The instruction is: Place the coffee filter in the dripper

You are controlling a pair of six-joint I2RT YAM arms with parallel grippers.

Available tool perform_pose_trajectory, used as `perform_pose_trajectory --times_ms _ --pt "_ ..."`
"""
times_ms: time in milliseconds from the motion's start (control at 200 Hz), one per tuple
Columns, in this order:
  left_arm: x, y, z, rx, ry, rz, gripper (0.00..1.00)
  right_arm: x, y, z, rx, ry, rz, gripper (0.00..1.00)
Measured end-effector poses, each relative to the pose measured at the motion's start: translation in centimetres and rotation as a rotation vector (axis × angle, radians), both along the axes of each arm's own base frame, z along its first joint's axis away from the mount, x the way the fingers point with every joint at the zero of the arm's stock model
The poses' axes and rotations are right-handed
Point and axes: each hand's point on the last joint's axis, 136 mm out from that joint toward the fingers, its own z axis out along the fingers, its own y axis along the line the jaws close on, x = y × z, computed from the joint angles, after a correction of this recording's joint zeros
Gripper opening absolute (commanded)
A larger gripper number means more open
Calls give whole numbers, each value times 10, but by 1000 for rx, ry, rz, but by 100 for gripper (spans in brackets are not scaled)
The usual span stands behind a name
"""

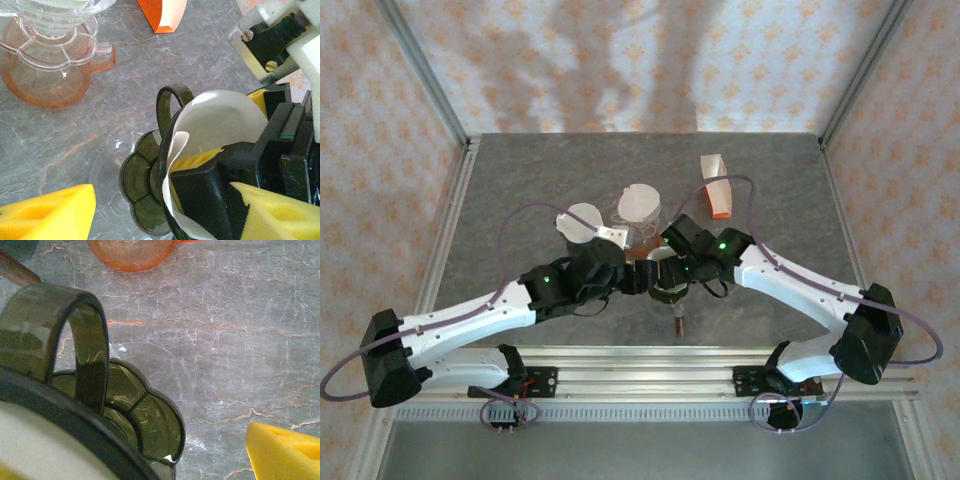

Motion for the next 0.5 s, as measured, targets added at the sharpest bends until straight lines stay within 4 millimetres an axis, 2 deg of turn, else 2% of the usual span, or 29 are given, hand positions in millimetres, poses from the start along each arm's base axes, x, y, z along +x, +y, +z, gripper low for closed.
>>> perform_pose_trajectory --times_ms 275,500 --pt "2 1 -3 11 -1 14 63 2 -3 -1 -5 -13 -11 86" --pt "4 2 -4 14 0 23 46 2 -4 -1 -5 -18 -13 86"
